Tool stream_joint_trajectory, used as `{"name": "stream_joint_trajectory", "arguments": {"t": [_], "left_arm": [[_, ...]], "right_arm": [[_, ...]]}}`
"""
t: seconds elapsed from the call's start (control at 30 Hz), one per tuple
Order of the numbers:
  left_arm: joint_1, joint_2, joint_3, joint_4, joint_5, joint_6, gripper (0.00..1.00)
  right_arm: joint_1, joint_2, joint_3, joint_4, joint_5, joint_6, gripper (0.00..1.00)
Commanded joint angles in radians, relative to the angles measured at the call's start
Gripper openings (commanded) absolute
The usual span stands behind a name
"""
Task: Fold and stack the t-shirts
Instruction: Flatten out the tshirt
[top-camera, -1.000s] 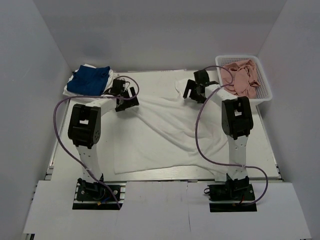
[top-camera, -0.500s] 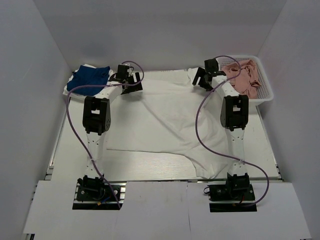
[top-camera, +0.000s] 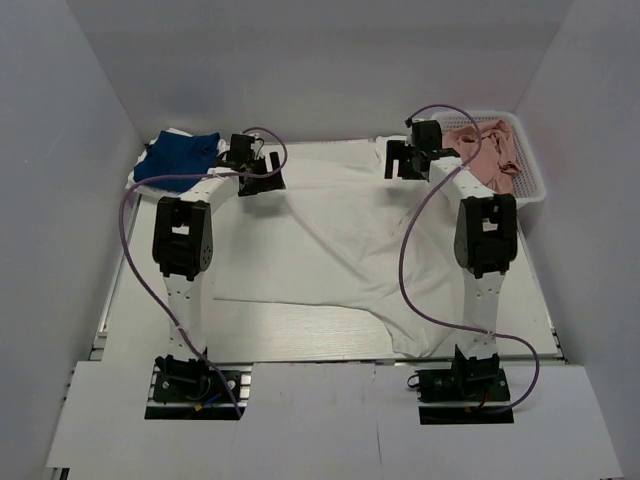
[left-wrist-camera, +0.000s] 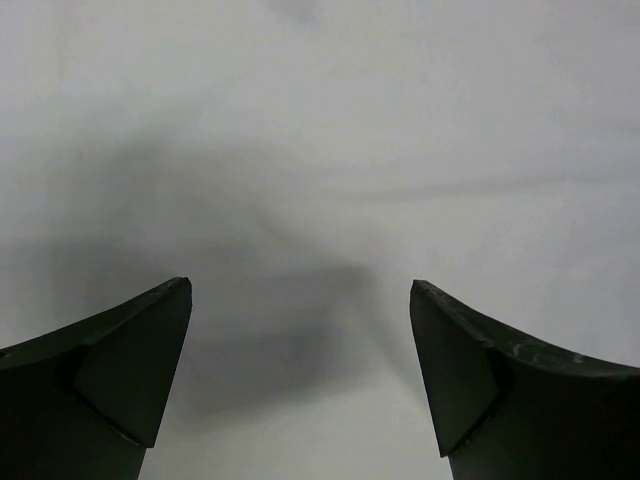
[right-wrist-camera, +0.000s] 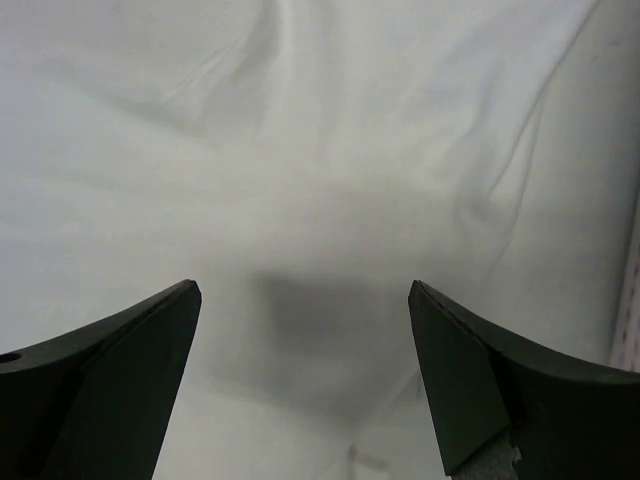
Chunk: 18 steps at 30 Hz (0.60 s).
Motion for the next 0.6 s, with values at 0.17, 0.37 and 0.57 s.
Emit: {"name": "stream_joint_trajectory", "arguments": {"t": [0.17,0.37,0.57], "left_arm": [[-0.046,-0.410,-0.503,0.187,0.118,-0.102,1.00],[-0.075,-0.467,-0.663,0.246,0.127,-0.111,1.00],[-0.075,-0.445,-0.772,0.188,0.002,-0.181,1.00]], "right_arm": [[0.078,-0.632,-0.700,0.179,0.079,0.138,0.90],[0.032,-0.831,-1.028,0.124,0.270,0.262,0.90],[-0.025,-0.751,-1.027,0.044,0.373,0.264,0.90]]}}
